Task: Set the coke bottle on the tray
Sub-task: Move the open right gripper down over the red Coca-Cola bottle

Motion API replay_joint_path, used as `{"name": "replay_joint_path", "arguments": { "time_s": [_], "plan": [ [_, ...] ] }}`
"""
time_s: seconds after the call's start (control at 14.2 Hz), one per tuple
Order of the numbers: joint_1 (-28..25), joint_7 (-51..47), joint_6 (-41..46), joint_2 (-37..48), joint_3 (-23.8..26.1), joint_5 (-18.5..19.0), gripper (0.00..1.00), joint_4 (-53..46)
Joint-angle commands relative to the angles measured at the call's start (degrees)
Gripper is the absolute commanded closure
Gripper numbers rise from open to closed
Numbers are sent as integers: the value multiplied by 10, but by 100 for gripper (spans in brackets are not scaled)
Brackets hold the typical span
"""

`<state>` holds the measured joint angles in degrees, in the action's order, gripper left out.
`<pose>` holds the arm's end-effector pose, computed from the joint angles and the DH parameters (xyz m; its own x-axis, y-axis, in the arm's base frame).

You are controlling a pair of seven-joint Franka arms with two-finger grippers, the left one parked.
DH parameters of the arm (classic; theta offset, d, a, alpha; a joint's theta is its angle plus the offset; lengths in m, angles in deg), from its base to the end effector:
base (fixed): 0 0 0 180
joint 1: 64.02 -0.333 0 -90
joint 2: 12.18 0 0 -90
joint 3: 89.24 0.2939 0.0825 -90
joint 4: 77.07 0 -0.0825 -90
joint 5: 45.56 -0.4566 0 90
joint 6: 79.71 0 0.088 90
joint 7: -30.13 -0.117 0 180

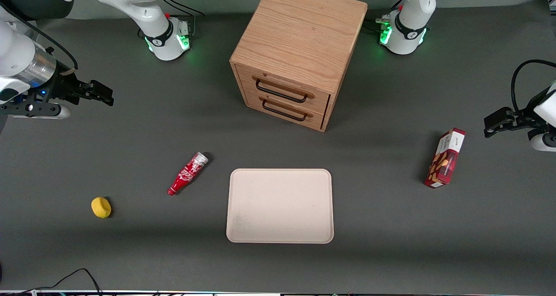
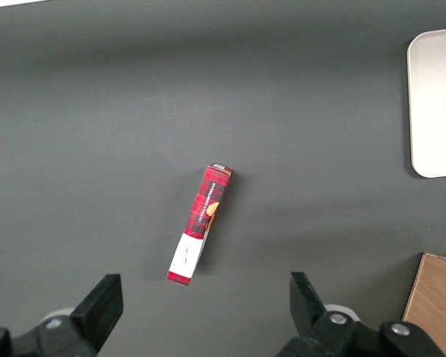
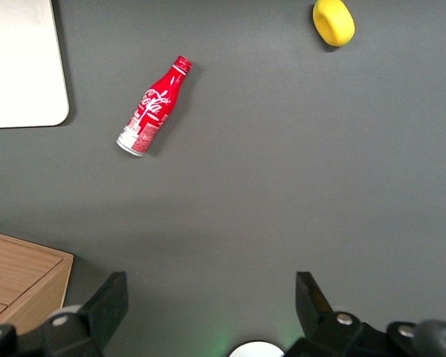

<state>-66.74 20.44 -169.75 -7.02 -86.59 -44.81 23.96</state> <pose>0.5915 0.0548 0.5431 0.9923 -0.0764 -0.0973 -0.0734 -0.9967 0.0340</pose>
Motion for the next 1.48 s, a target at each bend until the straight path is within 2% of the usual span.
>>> {"name": "replay_joint_path", "arguments": {
  "time_s": [0.0,0.35,0.56,0.7,1.05,1.41],
  "plan": [
    [7,-12,8,-8,8,2,0,-17],
    [-10,-34,7,-46,9,-4,0,-43],
    [-21,-81,-1,-118,9,-43,0,-96],
    [-32,-88,-20,-178,19,-53,0,-126],
    [-33,-273,-149,-266,56,-44,0,-107],
    [-27,-355,-368,-239,56,-34,0,73]
  ]
}}
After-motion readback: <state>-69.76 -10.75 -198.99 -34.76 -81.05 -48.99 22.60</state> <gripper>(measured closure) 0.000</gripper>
